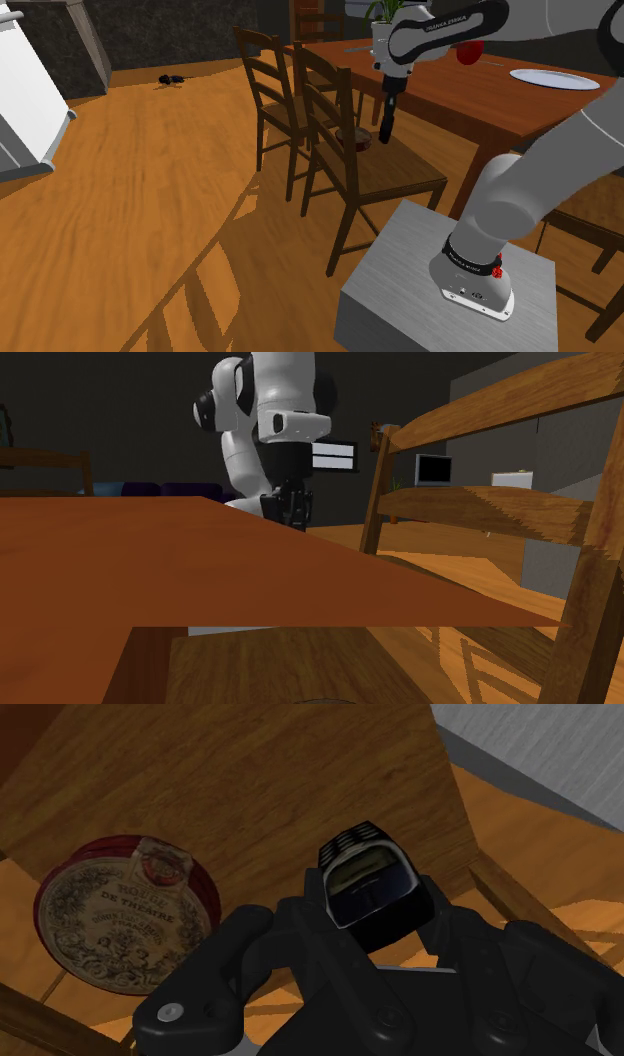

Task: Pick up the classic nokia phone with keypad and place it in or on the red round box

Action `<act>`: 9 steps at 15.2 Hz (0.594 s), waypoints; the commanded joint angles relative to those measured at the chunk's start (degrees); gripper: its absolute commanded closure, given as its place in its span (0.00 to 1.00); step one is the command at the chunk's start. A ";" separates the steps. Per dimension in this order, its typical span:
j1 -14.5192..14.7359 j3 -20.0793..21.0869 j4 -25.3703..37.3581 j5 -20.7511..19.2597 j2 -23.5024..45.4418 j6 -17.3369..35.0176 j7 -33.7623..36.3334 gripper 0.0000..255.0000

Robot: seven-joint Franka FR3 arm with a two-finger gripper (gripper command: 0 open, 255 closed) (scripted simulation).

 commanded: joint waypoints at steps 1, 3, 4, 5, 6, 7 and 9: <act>1.05 -1.57 4.70 1.72 4.77 -0.07 -1.93 1.00; 1.91 -3.22 9.52 3.93 9.83 -0.17 -4.18 1.00; 2.24 -4.01 12.04 5.20 12.42 -0.36 -5.38 1.00; 2.47 -4.76 14.63 6.56 15.05 -0.63 -6.62 1.00; 2.60 -5.47 17.30 8.03 17.72 -1.01 -7.91 1.00; 2.59 -6.10 20.05 9.58 20.45 -1.50 -9.22 1.00; 2.09 -7.09 25.86 12.89 26.02 -2.82 -11.83 1.00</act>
